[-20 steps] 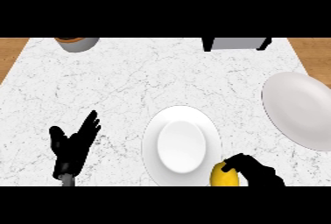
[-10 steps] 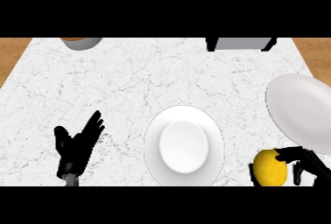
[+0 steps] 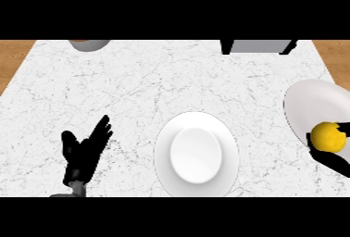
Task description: Pick the lemon from the plate and place it in the plate
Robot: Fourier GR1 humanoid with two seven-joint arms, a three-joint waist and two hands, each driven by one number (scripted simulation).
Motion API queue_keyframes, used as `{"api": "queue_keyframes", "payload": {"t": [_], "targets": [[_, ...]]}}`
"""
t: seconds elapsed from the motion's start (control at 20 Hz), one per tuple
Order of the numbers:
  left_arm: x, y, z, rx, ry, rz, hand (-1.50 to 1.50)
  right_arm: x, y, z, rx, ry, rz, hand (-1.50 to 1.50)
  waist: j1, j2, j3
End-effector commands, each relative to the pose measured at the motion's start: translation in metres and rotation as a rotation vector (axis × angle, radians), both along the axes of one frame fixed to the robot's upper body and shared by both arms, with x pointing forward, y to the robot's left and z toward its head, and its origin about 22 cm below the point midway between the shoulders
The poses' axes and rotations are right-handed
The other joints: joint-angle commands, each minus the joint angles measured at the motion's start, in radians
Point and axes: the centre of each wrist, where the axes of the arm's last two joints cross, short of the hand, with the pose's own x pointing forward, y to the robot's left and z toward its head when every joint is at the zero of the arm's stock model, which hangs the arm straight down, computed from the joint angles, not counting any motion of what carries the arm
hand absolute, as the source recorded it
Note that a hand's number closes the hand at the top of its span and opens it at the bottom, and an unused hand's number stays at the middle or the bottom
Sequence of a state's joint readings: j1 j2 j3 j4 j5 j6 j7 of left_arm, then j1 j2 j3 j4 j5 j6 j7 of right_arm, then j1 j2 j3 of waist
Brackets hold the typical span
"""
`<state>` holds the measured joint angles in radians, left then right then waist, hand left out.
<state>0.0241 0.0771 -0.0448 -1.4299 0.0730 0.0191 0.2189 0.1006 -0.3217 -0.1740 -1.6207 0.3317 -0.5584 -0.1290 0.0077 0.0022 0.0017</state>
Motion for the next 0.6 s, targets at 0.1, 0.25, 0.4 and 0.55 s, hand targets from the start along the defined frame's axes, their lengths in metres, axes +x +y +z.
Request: {"api": "queue_keyframes", "payload": {"t": [0.1, 0.25, 0.4, 0.55], "targets": [[0.014, 0.002, 0.020, -0.005, -0.001, -0.008, 0.00, 0.041, -0.076, 0.007, 0.010, -0.071, -0.068, 1.50, 0.005, 0.001, 0.001], [0.010, 0.006, 0.003, 0.004, -0.010, -0.024, 0.00, 0.066, -0.087, -0.016, 0.033, -0.048, -0.068, 1.50, 0.016, 0.006, 0.001], [-0.007, 0.006, 0.001, -0.003, 0.013, -0.024, 0.00, 0.078, -0.114, -0.005, 0.013, -0.052, -0.054, 1.50, 0.018, 0.004, 0.001], [-0.004, -0.008, -0.004, -0.021, 0.005, -0.028, 0.00, 0.089, -0.134, 0.004, 0.004, -0.052, -0.073, 1.50, 0.026, 0.008, 0.001]]}}
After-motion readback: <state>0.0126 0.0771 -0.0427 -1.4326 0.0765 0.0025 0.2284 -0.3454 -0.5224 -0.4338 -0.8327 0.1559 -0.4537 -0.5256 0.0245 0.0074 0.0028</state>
